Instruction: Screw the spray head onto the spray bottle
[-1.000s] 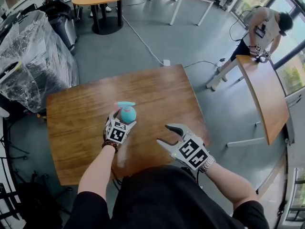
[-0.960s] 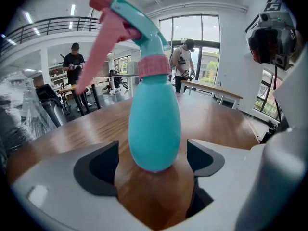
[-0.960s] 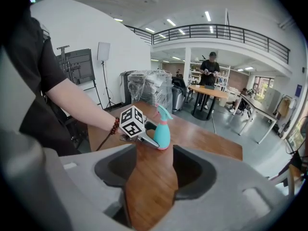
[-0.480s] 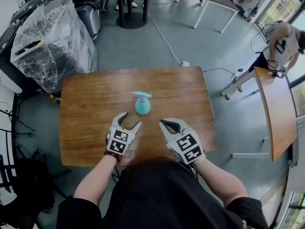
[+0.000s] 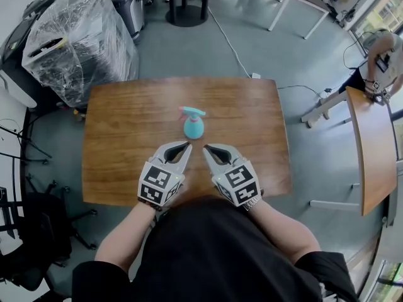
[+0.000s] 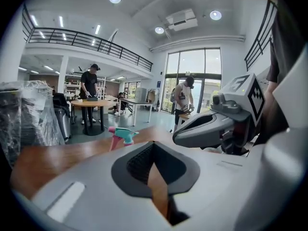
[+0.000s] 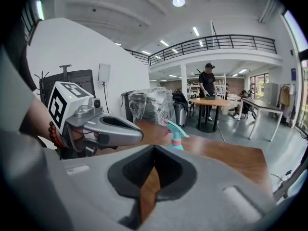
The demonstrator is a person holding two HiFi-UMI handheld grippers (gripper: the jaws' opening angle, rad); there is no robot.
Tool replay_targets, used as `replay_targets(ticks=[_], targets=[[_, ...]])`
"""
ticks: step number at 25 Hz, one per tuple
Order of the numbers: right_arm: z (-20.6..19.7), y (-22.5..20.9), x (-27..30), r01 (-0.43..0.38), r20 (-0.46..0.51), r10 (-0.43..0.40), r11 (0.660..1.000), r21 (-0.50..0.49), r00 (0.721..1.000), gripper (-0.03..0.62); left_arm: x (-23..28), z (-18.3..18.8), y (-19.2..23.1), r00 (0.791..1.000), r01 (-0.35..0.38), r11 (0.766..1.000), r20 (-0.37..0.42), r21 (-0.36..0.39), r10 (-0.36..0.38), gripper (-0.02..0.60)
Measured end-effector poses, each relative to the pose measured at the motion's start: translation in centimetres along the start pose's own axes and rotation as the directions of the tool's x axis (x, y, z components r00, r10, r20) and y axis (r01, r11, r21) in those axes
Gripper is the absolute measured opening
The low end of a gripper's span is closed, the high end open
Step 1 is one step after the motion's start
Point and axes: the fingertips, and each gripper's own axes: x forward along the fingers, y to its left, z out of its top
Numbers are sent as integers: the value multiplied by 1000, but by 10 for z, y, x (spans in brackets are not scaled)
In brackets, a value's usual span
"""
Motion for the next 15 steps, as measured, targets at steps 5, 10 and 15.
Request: replay_targets(ticks=[5,10,15], targets=[[3,-3,-4,13,38,-14,1000,7,999,-8,1,4,-4,1000,0,1000,-6,-11,0,12],[3,-3,-8,13,48,-14,1000,9,999,-9,3,4,-6,1000,-13,1000,-18,-1,13,11],[3,-2,-9,9,52,-9,1000,5,999,-9,4,3,-7,1000,-20,1000,-19,-7,20,11]])
